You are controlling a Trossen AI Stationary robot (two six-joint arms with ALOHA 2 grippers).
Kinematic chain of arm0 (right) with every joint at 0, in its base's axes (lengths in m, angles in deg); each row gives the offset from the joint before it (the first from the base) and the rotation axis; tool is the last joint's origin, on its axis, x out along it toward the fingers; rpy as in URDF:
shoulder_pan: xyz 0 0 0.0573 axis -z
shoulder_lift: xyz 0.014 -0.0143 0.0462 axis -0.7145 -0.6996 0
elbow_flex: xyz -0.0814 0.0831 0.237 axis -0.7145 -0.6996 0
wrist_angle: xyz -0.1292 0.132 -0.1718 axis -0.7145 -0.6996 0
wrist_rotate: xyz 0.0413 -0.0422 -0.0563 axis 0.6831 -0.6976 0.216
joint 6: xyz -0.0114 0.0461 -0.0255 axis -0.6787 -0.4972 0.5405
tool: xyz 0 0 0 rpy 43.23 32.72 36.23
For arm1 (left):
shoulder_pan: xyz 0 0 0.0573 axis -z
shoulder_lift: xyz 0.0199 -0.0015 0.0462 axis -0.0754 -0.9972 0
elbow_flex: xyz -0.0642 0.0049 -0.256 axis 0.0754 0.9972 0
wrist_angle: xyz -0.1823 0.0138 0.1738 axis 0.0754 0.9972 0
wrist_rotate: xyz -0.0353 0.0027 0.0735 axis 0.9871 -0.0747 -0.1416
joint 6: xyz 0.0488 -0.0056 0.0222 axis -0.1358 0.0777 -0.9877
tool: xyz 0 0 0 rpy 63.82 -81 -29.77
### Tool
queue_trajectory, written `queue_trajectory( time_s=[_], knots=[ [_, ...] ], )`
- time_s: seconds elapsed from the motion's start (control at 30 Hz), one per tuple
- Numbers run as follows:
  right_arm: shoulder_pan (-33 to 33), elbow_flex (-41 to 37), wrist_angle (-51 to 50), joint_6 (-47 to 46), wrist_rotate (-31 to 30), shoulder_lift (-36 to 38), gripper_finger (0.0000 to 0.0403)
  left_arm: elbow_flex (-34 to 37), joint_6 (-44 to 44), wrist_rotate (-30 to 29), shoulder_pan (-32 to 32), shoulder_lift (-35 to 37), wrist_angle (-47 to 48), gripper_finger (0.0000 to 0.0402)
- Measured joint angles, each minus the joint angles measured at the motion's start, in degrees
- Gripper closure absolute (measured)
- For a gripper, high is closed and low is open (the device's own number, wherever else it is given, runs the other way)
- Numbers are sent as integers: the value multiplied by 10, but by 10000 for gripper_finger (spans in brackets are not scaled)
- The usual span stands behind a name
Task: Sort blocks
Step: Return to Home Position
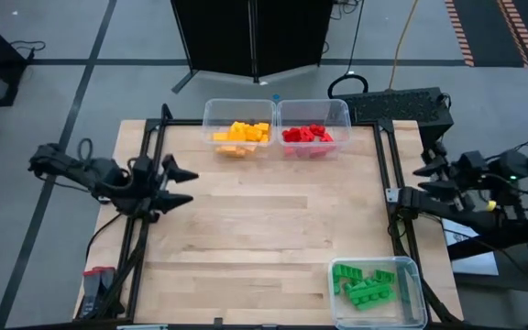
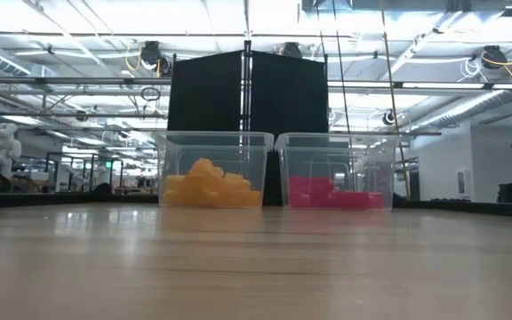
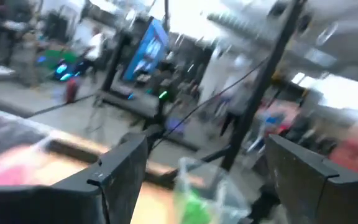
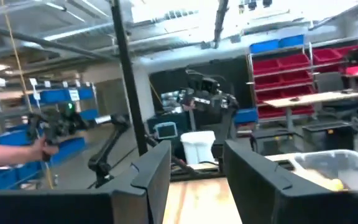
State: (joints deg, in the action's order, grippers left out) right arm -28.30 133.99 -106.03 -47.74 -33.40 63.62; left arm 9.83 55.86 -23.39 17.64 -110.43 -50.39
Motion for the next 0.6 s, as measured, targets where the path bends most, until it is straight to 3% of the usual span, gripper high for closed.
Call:
queue_trajectory(
  time_s=[0.13,0.27,0.47,0.6],
  knots=[
    [0,-56,23,-18,-3,0,259,117,3,-5,38,47,-136,114],
    [0,-98,59,-29,-1,0,259,192,-11,-24,70,92,-205,114],
    [0,-149,83,-60,10,0,259,269,-11,-89,105,149,-222,114],
    [0,-165,91,-65,5,1,259,309,-3,-96,118,205,-225,114]
  ],
)
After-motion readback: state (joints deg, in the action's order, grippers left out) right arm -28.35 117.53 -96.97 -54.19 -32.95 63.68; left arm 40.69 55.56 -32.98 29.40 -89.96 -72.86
